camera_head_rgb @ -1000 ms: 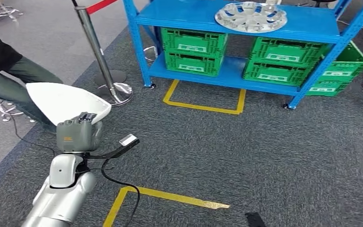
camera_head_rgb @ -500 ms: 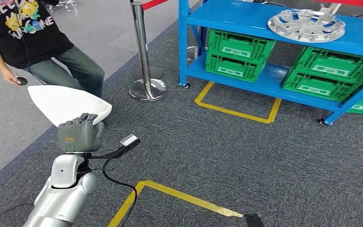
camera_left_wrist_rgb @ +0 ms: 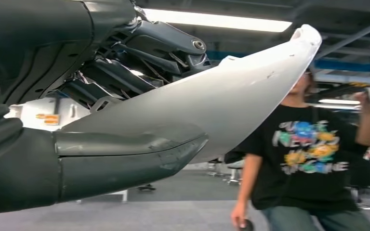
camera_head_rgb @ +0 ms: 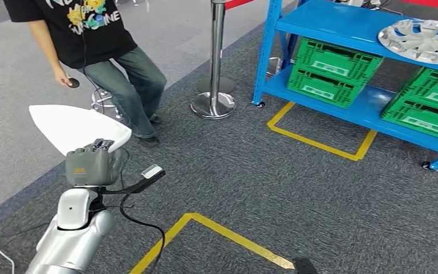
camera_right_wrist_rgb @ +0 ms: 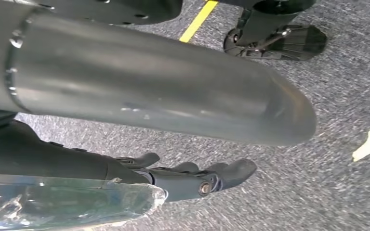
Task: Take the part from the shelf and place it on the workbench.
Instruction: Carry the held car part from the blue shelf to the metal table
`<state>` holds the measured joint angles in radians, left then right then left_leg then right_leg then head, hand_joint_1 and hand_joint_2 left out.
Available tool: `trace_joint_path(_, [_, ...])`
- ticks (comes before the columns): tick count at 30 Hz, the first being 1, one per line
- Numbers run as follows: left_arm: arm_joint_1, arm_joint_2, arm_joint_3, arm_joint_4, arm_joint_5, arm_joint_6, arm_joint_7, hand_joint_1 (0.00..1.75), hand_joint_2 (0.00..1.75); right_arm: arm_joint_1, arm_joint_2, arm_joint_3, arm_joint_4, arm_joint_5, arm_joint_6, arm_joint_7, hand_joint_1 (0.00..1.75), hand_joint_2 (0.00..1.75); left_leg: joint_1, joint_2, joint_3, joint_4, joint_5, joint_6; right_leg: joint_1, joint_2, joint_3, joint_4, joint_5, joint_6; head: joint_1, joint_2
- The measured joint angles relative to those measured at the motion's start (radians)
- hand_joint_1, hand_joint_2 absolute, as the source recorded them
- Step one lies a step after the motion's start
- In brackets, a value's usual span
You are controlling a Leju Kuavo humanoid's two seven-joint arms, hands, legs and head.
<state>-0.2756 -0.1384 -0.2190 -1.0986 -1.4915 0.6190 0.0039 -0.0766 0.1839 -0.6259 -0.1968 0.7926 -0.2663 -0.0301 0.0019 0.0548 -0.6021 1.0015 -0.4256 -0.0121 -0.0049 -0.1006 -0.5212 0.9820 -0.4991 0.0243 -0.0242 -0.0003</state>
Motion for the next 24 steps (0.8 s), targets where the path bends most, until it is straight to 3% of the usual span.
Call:
trace_joint_path(2, [0.002, 0.002, 0.001, 0.000, 0.000, -0.003, 0.002, 1.75, 1.75, -0.002, 0.000, 0.000, 0.000, 0.002, 0.000, 0.000, 0.00, 0.00, -0.001, -0.022, -0.003, -0.003, 0.002, 0.017, -0.002, -0.015, 0.003, -0.002, -0.005, 0.011, 0.001, 0.000])
trace_joint_path(4, [0.001, 0.005, 0.003, 0.000, -0.001, -0.003, 0.003, 1.75, 1.75, -0.005, 0.000, 0.000, 0.000, 0.004, 0.000, 0.000, 0.00, 0.00, 0.002, -0.041, -0.001, -0.008, 0.005, 0.030, -0.006, 0.014, -0.011, 0.029, -0.032, 0.021, 0.005, 0.000])
trace_joint_path(6, [0.000, 0.005, 0.004, 0.000, -0.001, -0.003, 0.004, 1.75, 1.75, -0.005, 0.001, 0.000, 0.000, 0.007, 0.000, 0.000, 0.00, 0.00, 0.004, -0.060, 0.000, -0.011, 0.006, 0.038, -0.008, 0.070, -0.067, 0.149, -0.094, 0.023, 0.011, 0.000])
trace_joint_path(7, [0.001, 0.004, 0.004, 0.000, -0.001, -0.003, 0.004, 1.75, 1.75, -0.004, 0.001, 0.000, 0.000, 0.007, 0.000, 0.000, 0.00, 0.00, 0.003, -0.072, 0.000, -0.011, 0.006, 0.041, -0.008, 0.087, -0.106, 0.226, -0.123, 0.022, 0.012, 0.000])
trace_joint_path(8, [0.002, 0.005, 0.004, 0.000, -0.001, -0.003, 0.004, 1.75, 1.75, -0.001, 0.000, 0.000, 0.000, 0.008, 0.000, 0.000, 0.00, 0.00, 0.001, -0.085, 0.000, -0.011, 0.006, 0.042, -0.007, 0.095, -0.140, 0.285, -0.138, 0.021, 0.013, 0.000])
trace_joint_path(9, [0.004, 0.005, 0.004, 0.001, -0.002, -0.003, 0.005, 1.75, 1.75, 0.001, 0.000, 0.000, 0.000, 0.009, 0.000, 0.001, 0.00, 0.00, 0.000, -0.099, 0.000, -0.010, 0.005, 0.043, -0.006, 0.098, -0.159, 0.309, -0.132, 0.020, 0.014, 0.000])
trace_joint_path(10, [0.005, 0.005, 0.004, 0.001, -0.002, -0.003, 0.005, 1.75, 1.75, 0.002, 0.000, 0.000, 0.000, 0.010, 0.000, 0.001, 0.00, 0.00, -0.001, -0.113, 0.001, -0.010, 0.005, 0.043, -0.006, 0.100, -0.159, 0.291, -0.106, 0.017, 0.014, 0.000])
trace_joint_path(11, [0.005, 0.005, 0.004, 0.001, -0.002, -0.003, 0.005, 1.75, 1.75, 0.003, 0.001, 0.000, 0.000, 0.011, 0.000, 0.001, 0.00, 0.00, -0.001, -0.127, 0.003, -0.010, 0.005, 0.042, -0.007, 0.107, -0.140, 0.235, -0.065, 0.014, 0.014, 0.000])
trace_joint_path(13, [0.004, 0.005, 0.005, 0.001, -0.002, -0.003, 0.005, 1.75, 1.75, 0.003, 0.001, 0.000, 0.000, 0.012, 0.001, 0.001, 0.00, 0.00, -0.002, -0.154, 0.004, -0.007, 0.003, 0.038, -0.011, 0.151, -0.081, 0.092, 0.005, 0.007, 0.014, 0.000])
trace_joint_path(15, [0.004, 0.005, 0.006, 0.001, -0.001, -0.003, 0.006, 1.75, 1.75, 0.002, 0.000, 0.000, 0.000, 0.013, 0.001, 0.001, 0.00, 0.00, -0.001, -0.177, -0.003, -0.005, 0.005, 0.027, -0.013, 0.181, -0.048, 0.022, 0.023, 0.003, 0.013, 0.000])
trace_joint_path(17, [0.006, 0.007, 0.007, 0.001, -0.001, -0.003, 0.007, 1.75, 1.75, 0.000, 0.001, 0.000, 0.000, 0.014, 0.002, 0.001, 0.00, 0.00, 0.002, -0.195, -0.011, -0.004, 0.009, 0.014, -0.012, 0.166, -0.042, 0.018, 0.022, -0.001, 0.013, 0.000])
trace_joint_path(19, [0.007, 0.009, 0.009, 0.001, -0.001, -0.002, 0.009, 1.75, 1.75, -0.001, 0.001, 0.000, 0.000, 0.015, 0.003, 0.002, 0.00, 0.00, 0.000, -0.158, -0.024, 0.021, -0.009, 0.003, -0.013, 0.144, -0.036, 0.012, 0.024, -0.012, 0.009, 0.000])
trace_joint_path(21, [0.005, 0.010, 0.010, 0.001, -0.001, -0.002, 0.011, 1.75, 1.75, 0.000, 0.001, 0.000, 0.000, 0.016, 0.004, 0.002, 0.00, 0.00, -0.002, -0.092, -0.071, 0.119, -0.062, -0.008, -0.012, 0.117, -0.031, 0.009, 0.023, -0.022, 0.003, 0.000])
trace_joint_path(23, [0.006, 0.010, 0.010, 0.001, -0.001, -0.002, 0.012, 1.75, 1.75, 0.003, 0.002, 0.000, 0.000, 0.016, 0.005, 0.002, 0.00, 0.00, 0.003, -0.068, -0.136, 0.248, -0.113, -0.015, -0.009, 0.088, -0.028, 0.009, 0.019, -0.027, 0.001, 0.000])
trace_joint_path(24, [0.008, 0.011, 0.010, 0.001, -0.001, -0.002, 0.012, 1.75, 1.75, 0.004, 0.002, 0.000, 0.000, 0.016, 0.005, 0.002, 0.00, 0.00, 0.004, -0.065, -0.153, 0.279, -0.116, -0.016, -0.008, 0.074, -0.027, 0.009, 0.017, -0.027, 0.001, 0.000])
